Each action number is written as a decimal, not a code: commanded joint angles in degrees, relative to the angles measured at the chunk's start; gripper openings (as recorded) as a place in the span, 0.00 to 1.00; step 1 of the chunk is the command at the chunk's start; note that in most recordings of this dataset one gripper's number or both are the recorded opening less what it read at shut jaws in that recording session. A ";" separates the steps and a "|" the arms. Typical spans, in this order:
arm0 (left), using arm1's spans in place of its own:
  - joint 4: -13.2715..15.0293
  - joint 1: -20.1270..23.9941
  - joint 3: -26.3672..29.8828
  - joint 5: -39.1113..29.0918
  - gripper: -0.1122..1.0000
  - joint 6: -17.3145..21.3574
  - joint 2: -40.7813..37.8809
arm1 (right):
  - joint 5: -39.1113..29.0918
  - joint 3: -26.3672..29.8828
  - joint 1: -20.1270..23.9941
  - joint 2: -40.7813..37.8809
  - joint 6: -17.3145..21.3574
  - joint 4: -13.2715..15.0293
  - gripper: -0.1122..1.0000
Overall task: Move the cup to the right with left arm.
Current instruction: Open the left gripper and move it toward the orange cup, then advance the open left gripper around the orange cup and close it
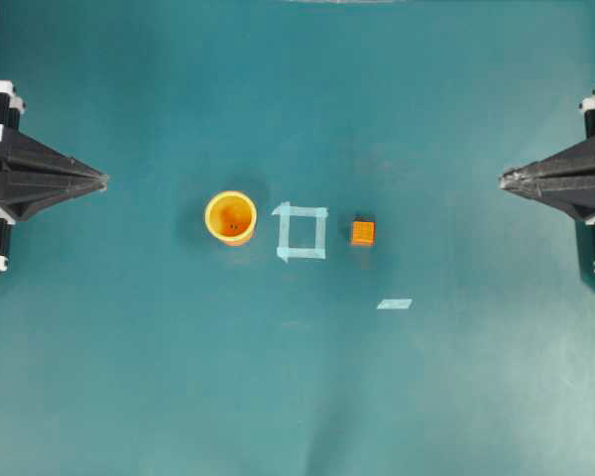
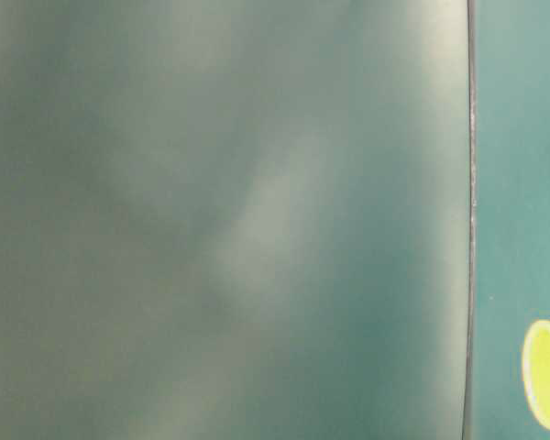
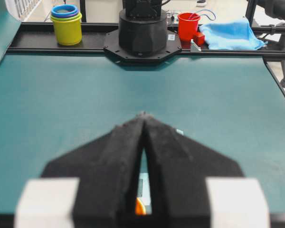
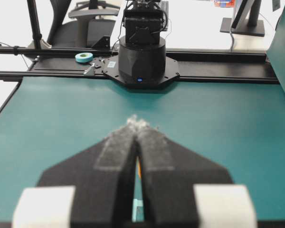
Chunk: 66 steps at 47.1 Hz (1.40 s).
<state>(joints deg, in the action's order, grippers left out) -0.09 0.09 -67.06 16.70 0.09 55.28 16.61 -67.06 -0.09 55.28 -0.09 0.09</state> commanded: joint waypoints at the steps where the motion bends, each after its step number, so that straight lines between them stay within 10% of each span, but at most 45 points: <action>1: -0.53 -0.26 0.79 -1.32 0.10 0.00 -0.44 | 0.35 1.32 0.35 -0.35 0.26 -0.18 0.09; 21: -0.62 -0.26 0.79 -2.02 0.12 -0.97 -0.97 | -0.26 1.85 0.35 -0.35 0.09 -0.09 0.10; 37: -0.53 -0.26 0.79 -1.93 0.49 -1.05 -2.29 | -1.23 2.11 0.35 -0.35 0.26 -0.18 0.10; 66: -0.62 -0.26 3.34 -1.58 0.69 -1.05 -14.33 | -2.46 2.72 0.35 -0.09 0.26 -0.09 0.10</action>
<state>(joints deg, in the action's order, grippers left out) -0.53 -0.09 -65.30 14.59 -0.97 42.63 13.97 -66.18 0.18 55.28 0.09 0.09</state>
